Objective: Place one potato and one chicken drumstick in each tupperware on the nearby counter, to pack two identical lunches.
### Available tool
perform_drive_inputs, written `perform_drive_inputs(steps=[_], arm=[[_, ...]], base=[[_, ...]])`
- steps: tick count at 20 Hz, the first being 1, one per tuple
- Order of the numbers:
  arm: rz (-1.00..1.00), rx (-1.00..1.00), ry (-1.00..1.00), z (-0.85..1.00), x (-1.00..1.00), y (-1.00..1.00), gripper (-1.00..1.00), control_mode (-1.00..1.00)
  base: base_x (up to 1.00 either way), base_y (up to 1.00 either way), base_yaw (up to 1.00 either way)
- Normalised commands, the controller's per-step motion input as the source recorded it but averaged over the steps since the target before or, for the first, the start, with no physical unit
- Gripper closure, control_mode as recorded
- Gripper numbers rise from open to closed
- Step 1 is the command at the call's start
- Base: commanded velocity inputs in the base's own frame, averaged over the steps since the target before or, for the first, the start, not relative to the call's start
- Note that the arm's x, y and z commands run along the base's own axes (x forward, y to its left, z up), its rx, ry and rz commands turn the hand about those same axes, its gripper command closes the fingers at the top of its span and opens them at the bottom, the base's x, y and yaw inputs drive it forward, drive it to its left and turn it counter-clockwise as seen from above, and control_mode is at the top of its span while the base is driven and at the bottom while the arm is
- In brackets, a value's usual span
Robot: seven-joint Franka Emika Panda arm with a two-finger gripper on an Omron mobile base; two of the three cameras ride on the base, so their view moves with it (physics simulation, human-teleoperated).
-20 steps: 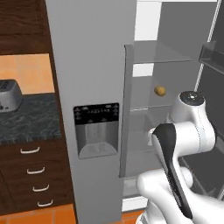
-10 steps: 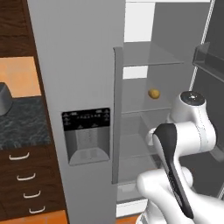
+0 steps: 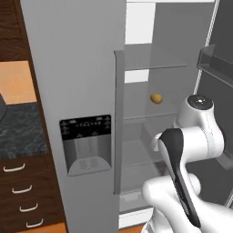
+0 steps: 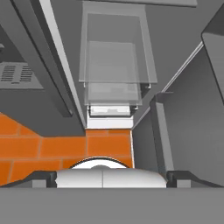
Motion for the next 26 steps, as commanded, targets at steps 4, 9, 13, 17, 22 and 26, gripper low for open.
perform_drive_inputs(steps=[4,9,13,17,22,26], arm=[[0.0,0.0,0.0,0.0,0.0,0.0,-1.0,1.0],[0.0,0.0,0.0,0.0,0.0,0.0,-1.0,1.0],[0.0,0.0,0.0,0.0,0.0,0.0,-1.0,1.0],[-0.1,0.0,-0.1,0.0,0.53,-0.01,-1.0,-1.0],[-0.09,0.0,-0.09,0.0,0.82,-0.1,-1.0,-1.0],[-0.05,0.0,-0.05,0.0,0.75,-0.28,-1.0,-1.0]], base=[[0.41,-0.13,-0.13],[0.44,-0.04,-0.13],[0.38,-0.01,-0.13],[0.0,0.0,0.0],[0.0,0.0,0.0],[0.0,0.0,0.0]])
